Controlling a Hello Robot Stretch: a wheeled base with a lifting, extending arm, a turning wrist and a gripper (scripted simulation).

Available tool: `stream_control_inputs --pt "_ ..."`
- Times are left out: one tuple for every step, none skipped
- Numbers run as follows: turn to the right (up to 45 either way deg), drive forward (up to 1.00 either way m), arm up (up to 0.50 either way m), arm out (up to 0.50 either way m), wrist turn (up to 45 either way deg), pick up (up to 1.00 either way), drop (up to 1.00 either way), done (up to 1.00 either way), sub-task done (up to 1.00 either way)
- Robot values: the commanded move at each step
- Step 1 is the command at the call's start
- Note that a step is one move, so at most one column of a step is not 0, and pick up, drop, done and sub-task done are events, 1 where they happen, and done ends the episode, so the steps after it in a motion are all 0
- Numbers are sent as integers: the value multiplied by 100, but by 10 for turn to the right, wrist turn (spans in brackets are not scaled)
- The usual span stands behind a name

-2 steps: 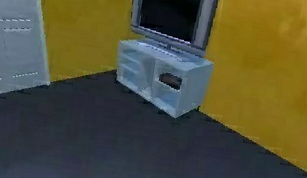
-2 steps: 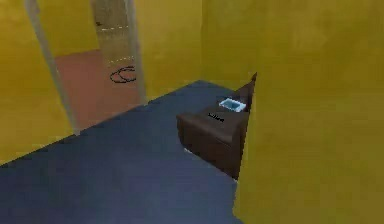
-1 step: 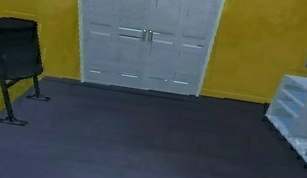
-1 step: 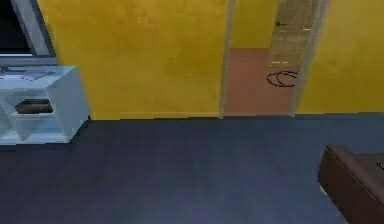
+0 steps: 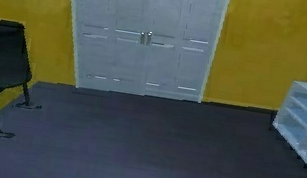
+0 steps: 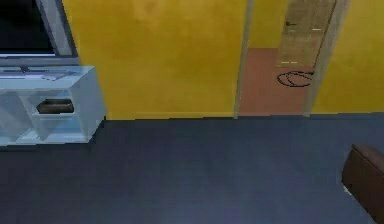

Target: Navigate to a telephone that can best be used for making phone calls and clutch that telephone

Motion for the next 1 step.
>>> stream_control_inputs --pt "-450 0 0 0 0 0 0 0 0"
